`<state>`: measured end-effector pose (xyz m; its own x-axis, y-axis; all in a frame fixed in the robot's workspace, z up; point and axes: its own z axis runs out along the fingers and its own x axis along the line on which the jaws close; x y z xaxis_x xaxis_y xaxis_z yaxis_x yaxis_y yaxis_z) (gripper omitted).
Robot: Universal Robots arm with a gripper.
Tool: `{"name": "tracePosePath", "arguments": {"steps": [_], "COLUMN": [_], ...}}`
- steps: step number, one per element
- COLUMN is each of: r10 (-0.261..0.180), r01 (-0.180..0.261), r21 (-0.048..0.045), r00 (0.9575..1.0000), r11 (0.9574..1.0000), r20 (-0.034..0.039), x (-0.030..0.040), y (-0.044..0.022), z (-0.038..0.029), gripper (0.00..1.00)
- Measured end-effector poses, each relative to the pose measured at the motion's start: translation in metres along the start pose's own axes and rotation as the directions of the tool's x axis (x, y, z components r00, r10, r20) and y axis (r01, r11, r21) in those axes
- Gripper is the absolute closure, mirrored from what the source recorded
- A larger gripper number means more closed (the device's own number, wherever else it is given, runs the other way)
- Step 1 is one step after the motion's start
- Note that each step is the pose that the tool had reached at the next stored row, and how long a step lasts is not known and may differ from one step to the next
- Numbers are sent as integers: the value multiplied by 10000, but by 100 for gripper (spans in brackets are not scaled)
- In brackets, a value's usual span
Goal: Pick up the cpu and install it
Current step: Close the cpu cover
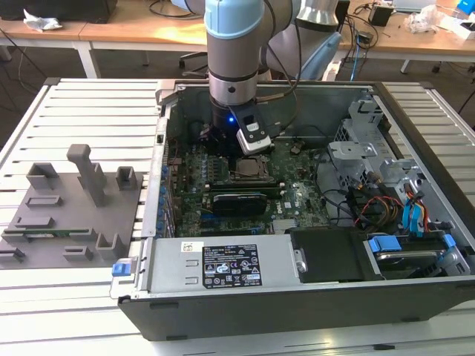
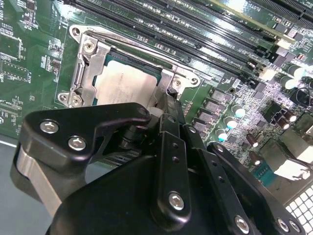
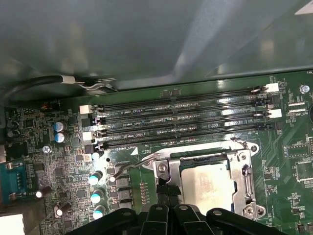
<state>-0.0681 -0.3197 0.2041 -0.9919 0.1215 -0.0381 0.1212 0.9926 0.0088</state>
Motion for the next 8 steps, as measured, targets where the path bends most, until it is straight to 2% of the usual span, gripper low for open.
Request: {"name": "tracePosePath", "arguments": {"steps": [5,8], "r10": [-1,0], "r01": [1,0], "r21": [0,-3], "r00": [10000,10000], "r11": [10000,10000], "r20": [1,2], "x": [-2,-4], "y": [0,1], "z": [0,-32], "gripper": [89,89]}}
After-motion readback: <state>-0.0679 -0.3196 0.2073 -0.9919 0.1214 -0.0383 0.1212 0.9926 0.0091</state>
